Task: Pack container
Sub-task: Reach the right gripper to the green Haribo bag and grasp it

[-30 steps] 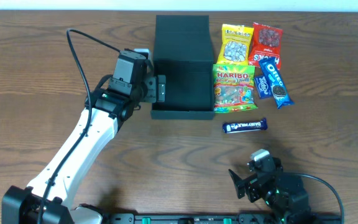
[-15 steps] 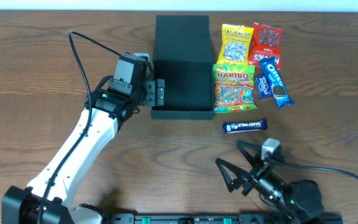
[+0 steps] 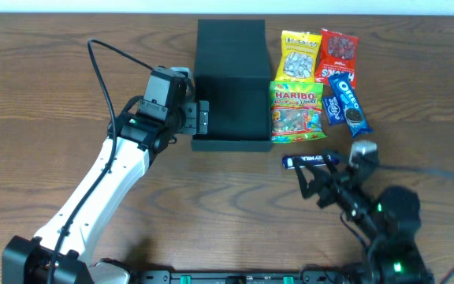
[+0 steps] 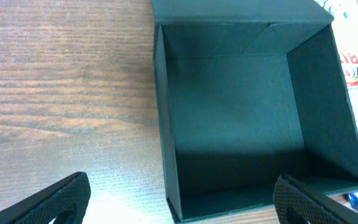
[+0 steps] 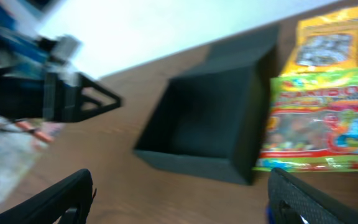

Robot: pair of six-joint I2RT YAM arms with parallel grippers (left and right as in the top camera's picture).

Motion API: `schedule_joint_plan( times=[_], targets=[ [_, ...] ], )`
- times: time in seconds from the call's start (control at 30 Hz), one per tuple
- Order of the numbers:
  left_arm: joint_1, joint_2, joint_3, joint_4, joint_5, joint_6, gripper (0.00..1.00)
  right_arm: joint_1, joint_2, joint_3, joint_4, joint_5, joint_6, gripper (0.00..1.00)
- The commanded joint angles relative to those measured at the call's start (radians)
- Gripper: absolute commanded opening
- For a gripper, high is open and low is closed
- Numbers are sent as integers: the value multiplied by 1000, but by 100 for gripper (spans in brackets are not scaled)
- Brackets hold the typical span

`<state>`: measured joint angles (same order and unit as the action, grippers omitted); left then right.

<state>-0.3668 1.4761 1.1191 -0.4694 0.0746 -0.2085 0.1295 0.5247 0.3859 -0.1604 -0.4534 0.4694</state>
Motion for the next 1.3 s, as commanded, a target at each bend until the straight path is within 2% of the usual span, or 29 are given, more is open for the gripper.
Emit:
schedule_joint_plan(
  times=[0.0,0.23,0.43,0.73,1.0,1.1,1.17,1.27],
  targets=[
    [4,-6,16,-2,-4,30,95,-28,199,102,-9,20,-159,89],
    [4,-6,16,-2,-4,30,95,-28,673,309,-16,183,-224,92],
    [4,-6,16,-2,-4,30,95,-24,970,465,-16,305,-224,84],
    [4,-6,16,-2,-4,29,95,-8,1214,589,-8,413,-256,81],
    [4,-6,16,-2,-4,30,95,42,1363,634,-7,459,-269,69],
    [4,-6,16,-3,-4,30,95,50,1395,635,-13,465,-268,53],
    [4,-6,16,-6,-4,30,95,50,1406,635,-28,466,-265,34],
    [4,-6,16,-6,-4,30,95,50,1403,639,-42,465,-265,14]
  ],
)
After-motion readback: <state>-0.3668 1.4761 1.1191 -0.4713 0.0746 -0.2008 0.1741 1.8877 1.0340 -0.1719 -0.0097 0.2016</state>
